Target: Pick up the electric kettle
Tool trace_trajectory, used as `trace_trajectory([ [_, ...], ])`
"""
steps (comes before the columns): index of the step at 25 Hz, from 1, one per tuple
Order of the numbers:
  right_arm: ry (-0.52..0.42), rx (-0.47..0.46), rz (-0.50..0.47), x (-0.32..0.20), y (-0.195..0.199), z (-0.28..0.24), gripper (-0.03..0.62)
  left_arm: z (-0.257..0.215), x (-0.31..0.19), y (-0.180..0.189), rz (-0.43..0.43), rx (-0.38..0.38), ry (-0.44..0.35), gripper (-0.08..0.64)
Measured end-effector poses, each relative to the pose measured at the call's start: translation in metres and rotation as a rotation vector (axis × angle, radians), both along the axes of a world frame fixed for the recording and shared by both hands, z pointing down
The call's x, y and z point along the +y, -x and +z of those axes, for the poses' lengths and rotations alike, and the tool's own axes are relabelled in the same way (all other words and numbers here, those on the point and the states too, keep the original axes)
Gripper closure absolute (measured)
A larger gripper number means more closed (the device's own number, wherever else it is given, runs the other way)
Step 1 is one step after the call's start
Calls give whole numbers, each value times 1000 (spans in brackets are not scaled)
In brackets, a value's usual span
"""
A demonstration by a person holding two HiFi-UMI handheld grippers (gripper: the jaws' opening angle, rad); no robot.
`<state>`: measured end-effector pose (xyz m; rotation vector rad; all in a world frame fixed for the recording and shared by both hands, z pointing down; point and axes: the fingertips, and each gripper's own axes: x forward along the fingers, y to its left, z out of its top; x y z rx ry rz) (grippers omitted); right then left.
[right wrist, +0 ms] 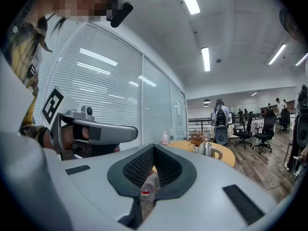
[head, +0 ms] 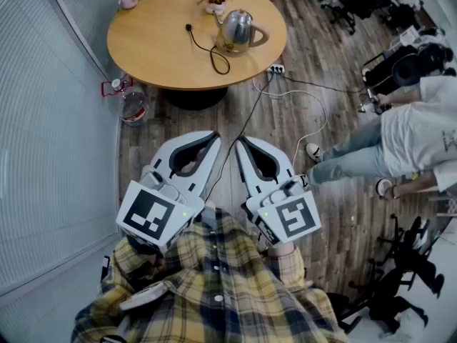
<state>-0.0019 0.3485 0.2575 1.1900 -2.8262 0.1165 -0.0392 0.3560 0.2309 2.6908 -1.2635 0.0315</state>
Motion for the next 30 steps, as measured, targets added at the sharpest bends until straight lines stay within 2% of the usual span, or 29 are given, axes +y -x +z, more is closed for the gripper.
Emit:
trace_trajectory([
  [19,-15,-10,2,1,-20,-1,562,-2,0,-11,-30,-3,-15,557],
  [24,-19,-13,12,-12,-25,3,563,0,-14,-13,-26,-9,-20,557],
  [30,6,1,29,-48,-27,10,562,3,-55,-14,-22,-10,-12,557],
])
